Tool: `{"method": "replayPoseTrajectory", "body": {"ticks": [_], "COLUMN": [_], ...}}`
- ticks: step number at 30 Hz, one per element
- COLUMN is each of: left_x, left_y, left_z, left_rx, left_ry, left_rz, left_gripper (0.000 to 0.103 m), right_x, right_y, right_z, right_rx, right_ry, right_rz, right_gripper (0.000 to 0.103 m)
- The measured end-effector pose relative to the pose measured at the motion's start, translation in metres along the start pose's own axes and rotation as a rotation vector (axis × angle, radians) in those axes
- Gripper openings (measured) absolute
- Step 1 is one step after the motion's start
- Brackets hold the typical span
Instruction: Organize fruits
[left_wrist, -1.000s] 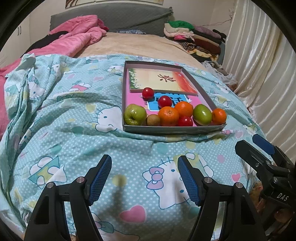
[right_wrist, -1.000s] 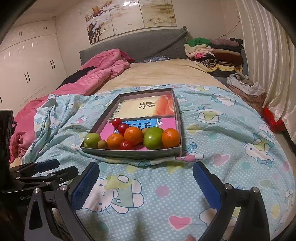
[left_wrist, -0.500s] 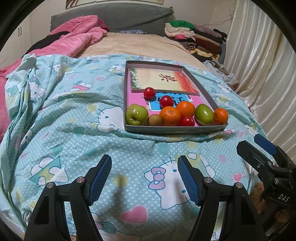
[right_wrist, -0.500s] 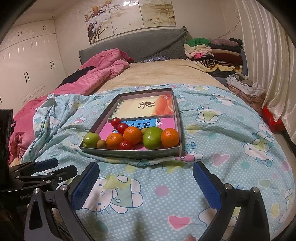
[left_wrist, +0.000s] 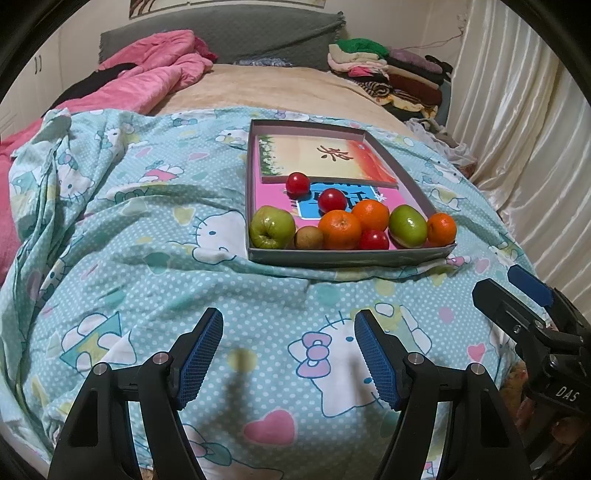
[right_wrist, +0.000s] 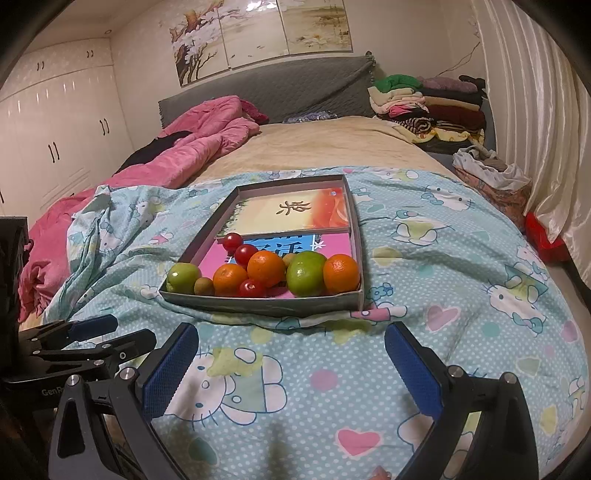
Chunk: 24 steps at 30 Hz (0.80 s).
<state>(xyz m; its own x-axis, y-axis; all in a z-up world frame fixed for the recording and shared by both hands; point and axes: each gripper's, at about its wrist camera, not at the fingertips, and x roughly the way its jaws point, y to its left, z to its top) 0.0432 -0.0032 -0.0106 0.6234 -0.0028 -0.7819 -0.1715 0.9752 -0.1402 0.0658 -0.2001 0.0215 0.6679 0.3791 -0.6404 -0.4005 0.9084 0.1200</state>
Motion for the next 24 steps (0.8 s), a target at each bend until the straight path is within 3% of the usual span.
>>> {"method": "replayPoseTrajectory", "body": {"ticks": [24], "left_x": [-0.0003], "left_y": [-0.0002], "left_z": [0.0009], "left_rx": [0.014], "left_ry": [0.001], "left_rz": [0.028], "left_gripper": [0.075], "right_x": [0.0000], "right_y": [0.0010], "right_z": [-0.0002], "right_rx": [-0.003], "right_ry": [0.000], "right_rz": [-0.002], "right_gripper": [0.102]}}
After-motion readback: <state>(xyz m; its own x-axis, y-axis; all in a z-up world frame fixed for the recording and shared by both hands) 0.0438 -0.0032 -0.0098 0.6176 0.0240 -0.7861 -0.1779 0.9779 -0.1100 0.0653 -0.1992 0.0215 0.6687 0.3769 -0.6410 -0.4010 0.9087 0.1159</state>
